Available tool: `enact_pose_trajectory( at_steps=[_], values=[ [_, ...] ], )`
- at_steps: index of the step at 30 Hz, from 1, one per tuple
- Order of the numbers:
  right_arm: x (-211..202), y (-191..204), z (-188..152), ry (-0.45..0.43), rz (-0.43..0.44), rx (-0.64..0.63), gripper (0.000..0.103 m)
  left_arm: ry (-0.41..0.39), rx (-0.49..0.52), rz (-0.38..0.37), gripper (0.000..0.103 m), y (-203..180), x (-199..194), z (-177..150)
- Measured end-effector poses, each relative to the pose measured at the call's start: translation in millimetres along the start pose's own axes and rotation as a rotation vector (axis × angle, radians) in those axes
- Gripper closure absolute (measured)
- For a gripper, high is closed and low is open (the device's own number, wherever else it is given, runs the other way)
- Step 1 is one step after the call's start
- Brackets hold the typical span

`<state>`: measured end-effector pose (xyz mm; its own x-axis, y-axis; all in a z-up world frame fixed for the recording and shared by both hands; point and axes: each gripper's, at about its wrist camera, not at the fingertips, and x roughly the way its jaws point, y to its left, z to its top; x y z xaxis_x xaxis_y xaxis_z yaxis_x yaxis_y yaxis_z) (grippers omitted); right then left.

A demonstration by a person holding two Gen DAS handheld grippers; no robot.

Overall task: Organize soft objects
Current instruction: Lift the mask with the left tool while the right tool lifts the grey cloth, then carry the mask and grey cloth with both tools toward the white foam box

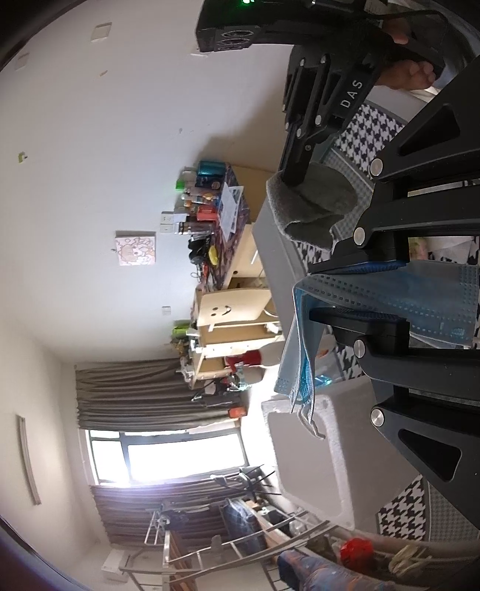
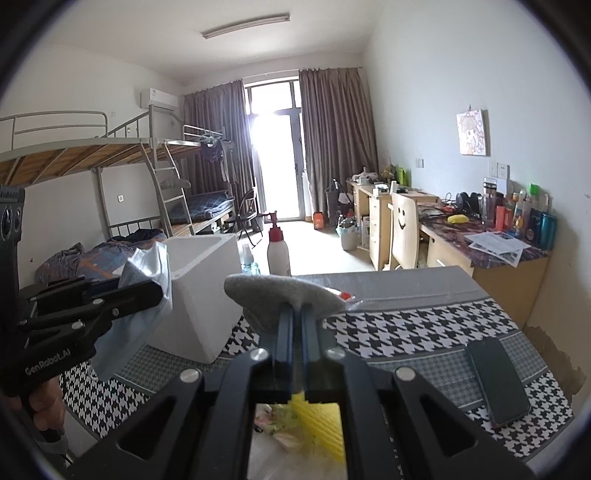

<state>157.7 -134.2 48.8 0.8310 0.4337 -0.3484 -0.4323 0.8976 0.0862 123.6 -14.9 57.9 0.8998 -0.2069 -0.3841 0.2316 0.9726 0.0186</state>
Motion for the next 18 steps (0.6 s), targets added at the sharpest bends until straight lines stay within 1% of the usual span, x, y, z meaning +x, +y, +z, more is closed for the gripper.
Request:
enact_pose_trajectory(
  at_steps=[8, 10, 18],
  values=[
    [3, 4, 12, -0.016, 0.001, -0.017, 0.097, -0.023, 0.002, 0.016, 0.085, 2, 0, 13],
    [3, 6, 15, -0.022, -0.002, -0.025, 0.097, -0.023, 0.0, 0.036, 0.085, 3, 1, 15],
    [7, 9, 26, -0.031, -0.016, -0.034, 0.097, -0.036, 0.007, 0.042, 0.085, 5, 1, 22]
  ],
)
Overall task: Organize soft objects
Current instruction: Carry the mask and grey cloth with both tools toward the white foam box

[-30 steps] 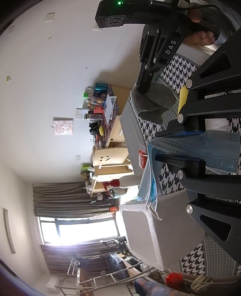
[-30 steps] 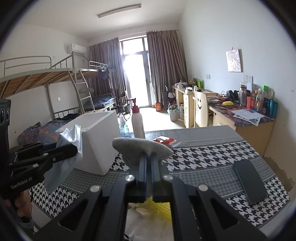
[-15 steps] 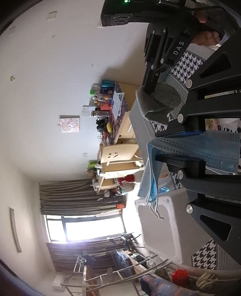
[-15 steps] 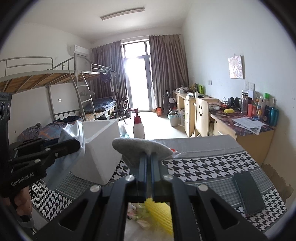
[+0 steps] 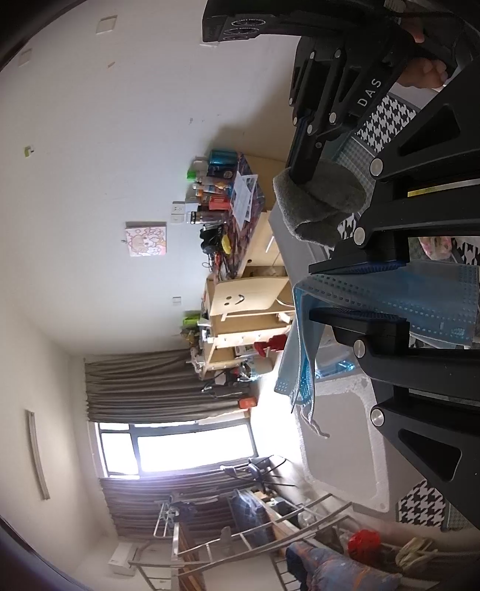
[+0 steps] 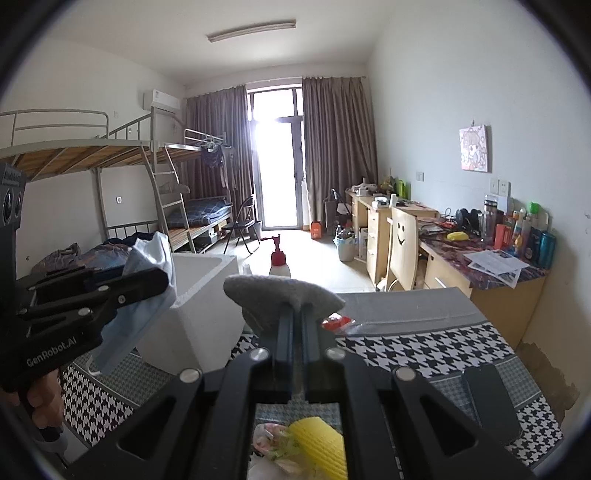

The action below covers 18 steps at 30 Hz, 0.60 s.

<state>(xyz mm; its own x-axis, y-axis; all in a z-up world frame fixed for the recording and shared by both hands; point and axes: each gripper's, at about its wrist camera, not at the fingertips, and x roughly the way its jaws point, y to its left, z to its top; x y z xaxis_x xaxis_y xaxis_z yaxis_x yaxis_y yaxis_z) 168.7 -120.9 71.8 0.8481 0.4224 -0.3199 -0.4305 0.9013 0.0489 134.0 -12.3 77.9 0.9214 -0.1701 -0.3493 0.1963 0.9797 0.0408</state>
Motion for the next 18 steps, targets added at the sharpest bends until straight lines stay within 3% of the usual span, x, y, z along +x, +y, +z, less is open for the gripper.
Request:
enact_pose_trajectory(
  at_steps=[18],
  values=[
    [15, 11, 25, -0.03, 0.044, -0.032, 0.097, -0.035, -0.031, 0.079, 0.085, 21, 4, 24]
  ],
)
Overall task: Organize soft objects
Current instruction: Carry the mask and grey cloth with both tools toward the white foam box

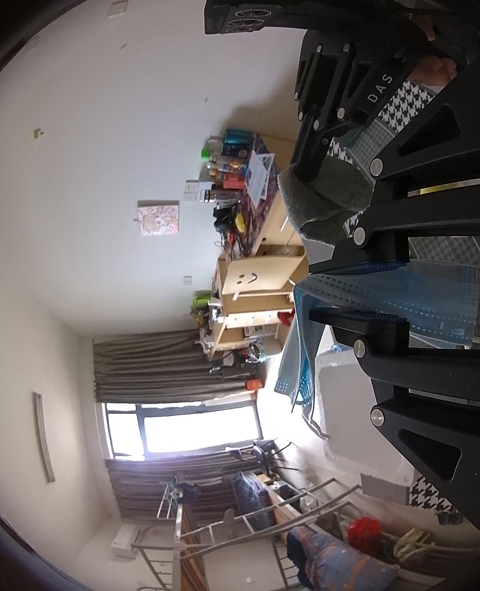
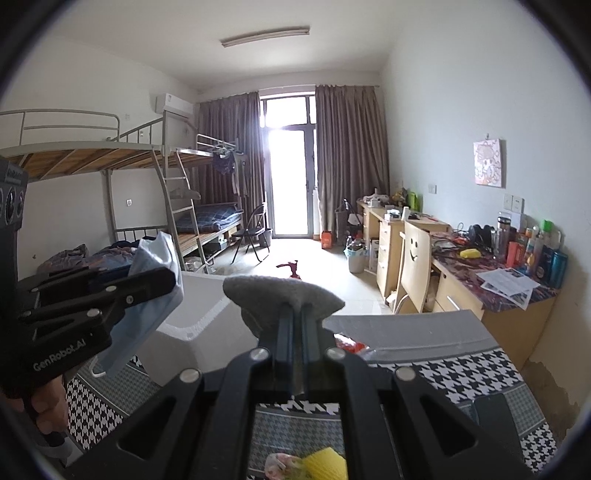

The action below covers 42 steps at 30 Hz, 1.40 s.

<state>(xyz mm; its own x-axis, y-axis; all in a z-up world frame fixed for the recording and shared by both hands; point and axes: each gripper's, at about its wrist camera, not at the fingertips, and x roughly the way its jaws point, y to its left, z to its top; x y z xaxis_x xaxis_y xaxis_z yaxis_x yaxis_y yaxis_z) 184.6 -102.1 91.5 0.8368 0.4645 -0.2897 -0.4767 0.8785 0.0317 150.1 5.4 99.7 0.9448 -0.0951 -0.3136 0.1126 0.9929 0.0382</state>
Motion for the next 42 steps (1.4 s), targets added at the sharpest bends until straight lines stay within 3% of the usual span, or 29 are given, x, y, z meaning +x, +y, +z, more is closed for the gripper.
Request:
enact_pose_trajectory(
  at_steps=[10, 31, 42],
  values=[
    [12, 14, 15, -0.023, 0.039, -0.031, 0.097, -0.005, -0.02, 0.066, 0.085, 18, 10, 8],
    [49, 43, 31, 0.016, 0.142, -0.09, 0.097, 0.016, -0.097, 0.214, 0.085, 74, 30, 11],
    [70, 52, 39, 0.052, 0.187, -0.092, 0.097, 0.068, -0.122, 0.24, 0.085, 96, 49, 5]
  ],
)
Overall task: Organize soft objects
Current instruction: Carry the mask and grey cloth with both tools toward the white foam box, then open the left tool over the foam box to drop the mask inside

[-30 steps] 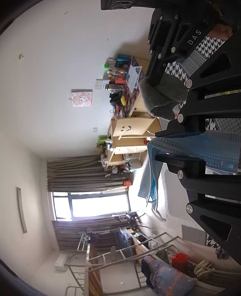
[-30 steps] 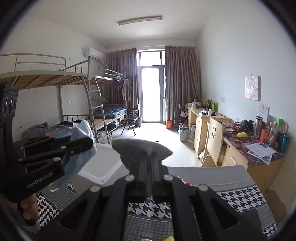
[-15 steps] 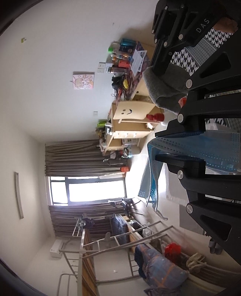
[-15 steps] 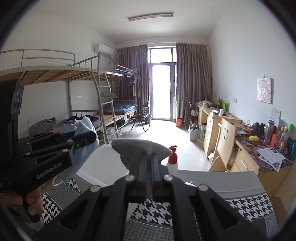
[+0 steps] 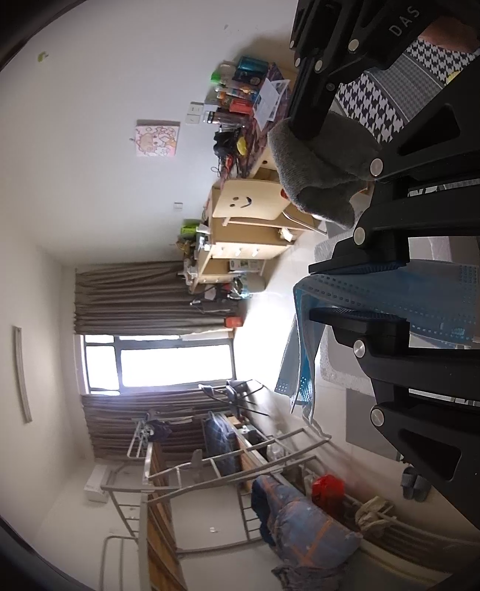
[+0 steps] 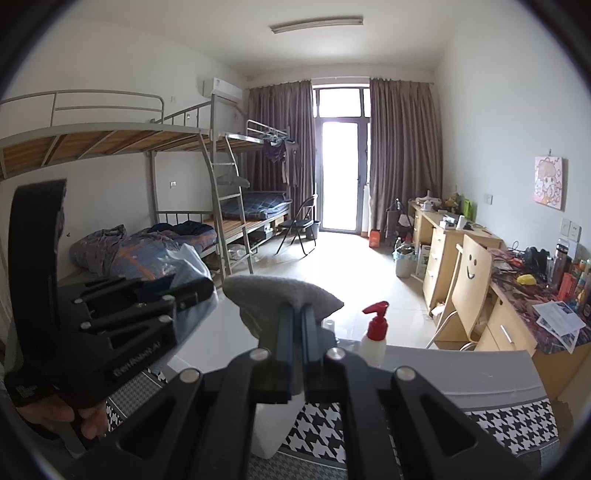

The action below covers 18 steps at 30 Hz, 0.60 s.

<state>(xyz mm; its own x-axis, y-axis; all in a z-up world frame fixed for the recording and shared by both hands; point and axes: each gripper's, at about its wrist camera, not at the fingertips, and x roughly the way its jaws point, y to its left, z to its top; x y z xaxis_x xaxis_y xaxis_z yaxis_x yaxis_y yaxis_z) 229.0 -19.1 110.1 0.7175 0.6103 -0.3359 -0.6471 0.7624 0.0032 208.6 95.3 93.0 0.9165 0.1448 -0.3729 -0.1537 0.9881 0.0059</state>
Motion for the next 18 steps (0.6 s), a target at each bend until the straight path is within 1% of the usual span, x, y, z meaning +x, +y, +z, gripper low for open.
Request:
enact_pose_trajectory(
  at_steps=[11, 16, 18],
  values=[
    [20, 2, 4, 0.039, 0.0, 0.003, 0.097, 0.071, -0.01, -0.024, 0.085, 8, 23, -4],
    [25, 3, 4, 0.049, -0.009, -0.003, 0.097, 0.09, -0.024, -0.035, 0.084, 13, 31, -6],
    [26, 4, 3, 0.051, -0.009, -0.003, 0.097, 0.112, -0.021, -0.035, 0.084, 14, 37, -8]
  ],
)
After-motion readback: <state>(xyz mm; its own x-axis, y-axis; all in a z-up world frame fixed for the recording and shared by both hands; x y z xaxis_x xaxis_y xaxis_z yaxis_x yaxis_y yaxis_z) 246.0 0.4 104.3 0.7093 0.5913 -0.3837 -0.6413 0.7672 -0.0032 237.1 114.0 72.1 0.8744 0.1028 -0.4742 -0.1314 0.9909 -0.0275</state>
